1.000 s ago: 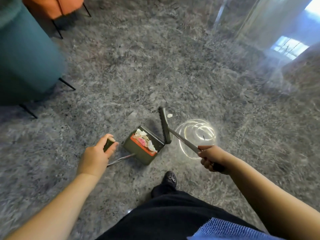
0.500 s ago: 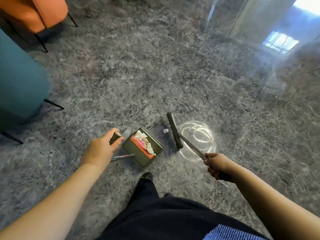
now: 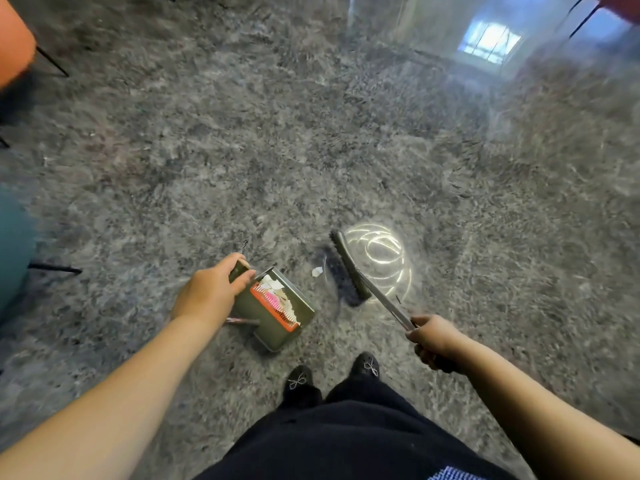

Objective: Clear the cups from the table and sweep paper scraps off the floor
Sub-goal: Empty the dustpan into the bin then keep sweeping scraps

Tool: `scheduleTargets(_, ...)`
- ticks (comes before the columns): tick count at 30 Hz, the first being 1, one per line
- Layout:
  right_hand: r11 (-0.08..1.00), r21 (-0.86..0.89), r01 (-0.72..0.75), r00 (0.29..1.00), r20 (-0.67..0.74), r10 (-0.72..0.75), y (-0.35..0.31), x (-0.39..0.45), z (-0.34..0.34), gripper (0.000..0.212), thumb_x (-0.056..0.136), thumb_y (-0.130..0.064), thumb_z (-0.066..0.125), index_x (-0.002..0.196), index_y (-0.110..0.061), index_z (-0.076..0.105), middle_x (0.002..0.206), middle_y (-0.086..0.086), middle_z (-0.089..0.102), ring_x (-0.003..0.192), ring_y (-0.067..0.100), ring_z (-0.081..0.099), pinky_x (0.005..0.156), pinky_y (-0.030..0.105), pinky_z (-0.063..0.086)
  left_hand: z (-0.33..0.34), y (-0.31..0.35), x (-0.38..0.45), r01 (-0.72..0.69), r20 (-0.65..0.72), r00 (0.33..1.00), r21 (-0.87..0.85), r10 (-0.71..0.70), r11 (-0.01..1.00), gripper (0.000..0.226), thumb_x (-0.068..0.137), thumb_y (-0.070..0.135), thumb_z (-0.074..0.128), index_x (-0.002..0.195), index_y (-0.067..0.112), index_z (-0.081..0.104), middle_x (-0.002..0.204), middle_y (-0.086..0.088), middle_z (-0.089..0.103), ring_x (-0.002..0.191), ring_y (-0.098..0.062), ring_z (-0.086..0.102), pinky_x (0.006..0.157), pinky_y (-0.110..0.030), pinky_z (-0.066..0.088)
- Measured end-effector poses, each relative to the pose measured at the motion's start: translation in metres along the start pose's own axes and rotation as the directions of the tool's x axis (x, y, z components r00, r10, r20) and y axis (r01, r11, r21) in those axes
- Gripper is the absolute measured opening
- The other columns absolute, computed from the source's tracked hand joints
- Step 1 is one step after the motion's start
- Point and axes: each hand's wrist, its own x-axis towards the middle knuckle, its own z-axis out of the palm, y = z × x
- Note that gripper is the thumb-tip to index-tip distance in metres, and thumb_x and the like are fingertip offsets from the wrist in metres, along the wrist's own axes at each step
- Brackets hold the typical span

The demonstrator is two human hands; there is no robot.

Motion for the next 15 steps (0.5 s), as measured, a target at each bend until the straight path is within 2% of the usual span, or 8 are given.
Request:
scheduleTargets(5, 0.974, -0.227, 0.01, 1.0, -0.01, -0.012, -0.02, 0.022, -0.006, 0.02, 0.095, -0.003, 0.042, 0.109, -0.006, 0.056, 0.055, 0.006, 0.041, 0.036, 0.015, 0.036, 0.038, 0.02, 0.028, -0.001, 0.012, 0.033, -0.011, 0.04, 0.999, 0.04, 0.009, 0.999, 0.018, 0.091, 0.059, 0.051, 0.096, 0.042, 0.048, 0.074, 0.002, 0.061, 0.07, -0.026, 0.059, 0.066, -0.04, 0.053)
scheduleTargets(8, 0.894, -0.446, 0.027, 1.0, 0.015, -0.022, -0.034, 0.034, -0.007, 0.022, 0.094, -0.005, 0.043, 0.11, -0.006, 0.058, 0.061, 0.004, 0.045, 0.046, 0.017, 0.042, 0.044, 0.026, 0.035, -0.002, 0.019, 0.047, -0.022, 0.044, 0.999, 0.068, 0.019, 0.997, 0.019, 0.091, 0.06, 0.051, 0.096, 0.042, 0.049, 0.073, 0.002, 0.06, 0.069, -0.025, 0.058, 0.064, -0.038, 0.052)
scheduleTargets(10, 0.828, -0.559, 0.046, 0.998, 0.059, -0.016, -0.045, 0.038, -0.006, 0.023, 0.092, -0.009, 0.048, 0.112, -0.007, 0.059, 0.069, 0.0, 0.049, 0.054, 0.013, 0.046, 0.05, 0.021, 0.041, -0.002, 0.021, 0.052, -0.014, 0.04, 0.999, 0.07, 0.011, 0.997, 0.019, 0.091, 0.06, 0.051, 0.095, 0.042, 0.048, 0.072, 0.004, 0.059, 0.066, -0.022, 0.056, 0.059, -0.035, 0.049)
scheduleTargets(12, 0.782, -0.618, 0.082, 0.992, 0.123, -0.007, -0.05, 0.042, -0.004, 0.013, 0.091, -0.011, 0.052, 0.103, -0.011, 0.058, 0.073, 0.0, 0.053, 0.057, 0.01, 0.049, 0.051, 0.019, 0.043, -0.003, 0.02, 0.056, -0.006, 0.039, 0.999, 0.058, 0.004, 0.998, 0.018, 0.091, 0.059, 0.052, 0.094, 0.042, 0.048, 0.071, 0.006, 0.058, 0.065, -0.022, 0.056, 0.058, -0.034, 0.048)
scheduleTargets(15, 0.721, -0.679, 0.136, 0.982, 0.188, -0.008, -0.048, 0.039, 0.004, 0.005, 0.091, -0.011, 0.051, 0.094, -0.013, 0.053, 0.071, 0.001, 0.052, 0.057, 0.014, 0.048, 0.048, 0.02, 0.04, -0.006, 0.018, 0.058, 0.003, 0.035, 0.999, 0.065, -0.005, 0.998, 0.019, 0.091, 0.057, 0.054, 0.098, 0.041, 0.048, 0.075, 0.0, 0.061, 0.07, -0.027, 0.058, 0.064, -0.039, 0.052)
